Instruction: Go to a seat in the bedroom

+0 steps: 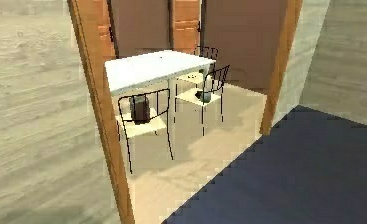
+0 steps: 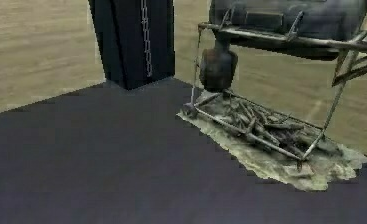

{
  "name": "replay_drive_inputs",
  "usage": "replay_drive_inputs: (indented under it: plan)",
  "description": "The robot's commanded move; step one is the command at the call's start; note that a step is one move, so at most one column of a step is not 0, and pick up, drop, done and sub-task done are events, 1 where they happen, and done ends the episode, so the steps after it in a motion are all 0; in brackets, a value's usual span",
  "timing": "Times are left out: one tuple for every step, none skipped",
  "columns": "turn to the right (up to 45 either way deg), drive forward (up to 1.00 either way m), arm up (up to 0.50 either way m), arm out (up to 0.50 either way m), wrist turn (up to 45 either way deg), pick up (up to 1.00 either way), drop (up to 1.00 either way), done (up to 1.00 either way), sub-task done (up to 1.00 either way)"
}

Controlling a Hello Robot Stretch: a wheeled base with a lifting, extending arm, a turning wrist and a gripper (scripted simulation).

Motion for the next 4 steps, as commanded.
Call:
replay_drive_inputs:
  plan:
    - [0.0,0.85,0.00,0.00,0.0,0.00,0.00,0.00,0.00]
    - [-45.0,0.00,0.00,0.00,0.0,0.00,0.00,0.00,0.00]
    - [-12.0,0.00,0.00,0.00,0.0,0.00,0.00,0.00,0.00]
    - [0.0,0.60,0.00,0.00,0.0,0.00,0.00,0.00,0.00]
